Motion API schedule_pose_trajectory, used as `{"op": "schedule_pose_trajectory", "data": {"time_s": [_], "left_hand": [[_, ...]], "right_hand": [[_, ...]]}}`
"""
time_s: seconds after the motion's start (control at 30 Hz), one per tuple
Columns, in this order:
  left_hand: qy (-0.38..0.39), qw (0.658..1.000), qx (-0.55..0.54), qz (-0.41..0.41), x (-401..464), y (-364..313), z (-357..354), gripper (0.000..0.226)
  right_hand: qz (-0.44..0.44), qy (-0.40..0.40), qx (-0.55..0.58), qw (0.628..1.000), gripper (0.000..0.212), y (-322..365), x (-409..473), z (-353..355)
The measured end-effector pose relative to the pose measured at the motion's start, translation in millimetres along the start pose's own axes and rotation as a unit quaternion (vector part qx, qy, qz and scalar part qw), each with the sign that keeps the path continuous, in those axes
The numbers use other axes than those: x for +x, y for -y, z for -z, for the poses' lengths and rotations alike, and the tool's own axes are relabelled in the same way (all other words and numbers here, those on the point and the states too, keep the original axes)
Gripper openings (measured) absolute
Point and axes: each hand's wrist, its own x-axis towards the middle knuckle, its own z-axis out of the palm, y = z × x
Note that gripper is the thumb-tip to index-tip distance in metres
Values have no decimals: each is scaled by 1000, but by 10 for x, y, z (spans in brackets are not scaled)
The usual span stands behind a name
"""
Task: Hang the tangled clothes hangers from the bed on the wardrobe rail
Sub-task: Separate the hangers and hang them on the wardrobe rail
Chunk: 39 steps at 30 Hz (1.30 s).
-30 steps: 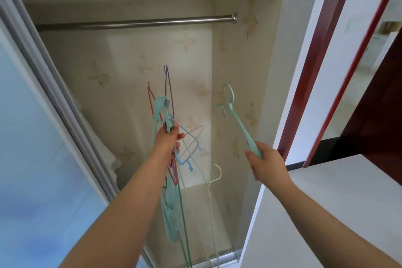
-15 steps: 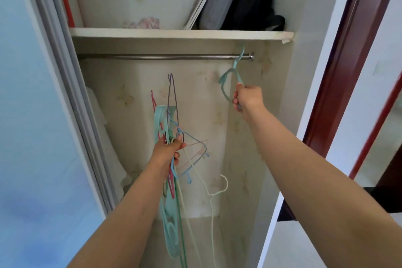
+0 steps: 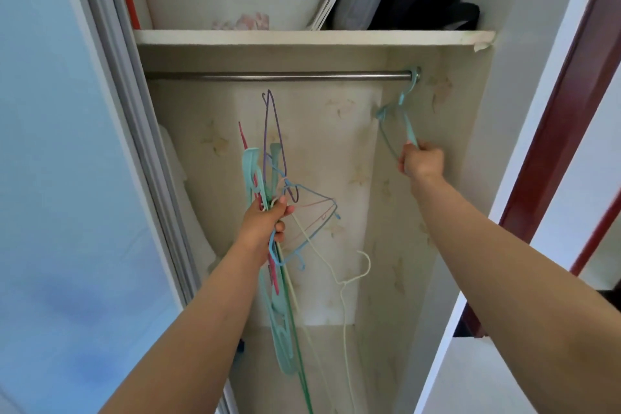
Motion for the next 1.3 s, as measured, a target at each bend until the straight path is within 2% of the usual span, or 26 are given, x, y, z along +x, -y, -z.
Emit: {"op": "schedule_pose_trajectory", "data": {"time_s": [0.1,0.2,0.27,0.33,0.37,0.4,0.43,0.5,0.6,0.73,0.9,1.03,1.17,1.27,1.3], "left_hand": [[20,1000,-16,1,39,13,54,15],[23,999,-29,3,56,14,56,18],[23,999,-49,8,68,21,40,20],[20,997,-67,16,81,34,12,20],[18,997,-72,20,94,40,-6,21],[19,997,-75,24,108,42,-17,22],[22,996,-75,28,133,50,-24,23],[28,996,-73,38,167,62,-12,25],[29,996,-65,50,203,90,26,27],[60,993,-81,62,227,145,20,25],[110,987,-85,78,206,173,38,3],[120,983,-96,98,218,160,38,10],[138,974,-134,120,223,182,54,12],[136,970,-144,142,245,220,87,29],[135,969,-142,147,241,229,92,26]], "right_hand": [[77,-53,-94,991,32,-278,-218,132],[143,-79,-118,980,58,-718,-763,216],[87,-32,-160,983,64,-1136,-1122,193],[-73,91,-188,975,84,-1471,-1455,159],[-158,152,-158,963,83,-1577,-1590,157],[-224,191,-91,951,67,-1656,-1683,146],[-255,202,-30,945,50,-1729,-1737,139],[-239,173,10,956,42,-1742,-1796,160],[-179,116,0,977,52,-1637,-1796,191],[-182,87,-30,979,51,-1511,-1792,242],[-173,64,-70,980,49,-1432,-1812,279],[-153,48,-92,983,46,-1377,-1838,305],[-127,64,-108,984,42,-1342,-1819,375],[-143,126,-159,969,46,-1400,-1771,385],[-168,150,-184,957,48,-1442,-1745,381]]}}
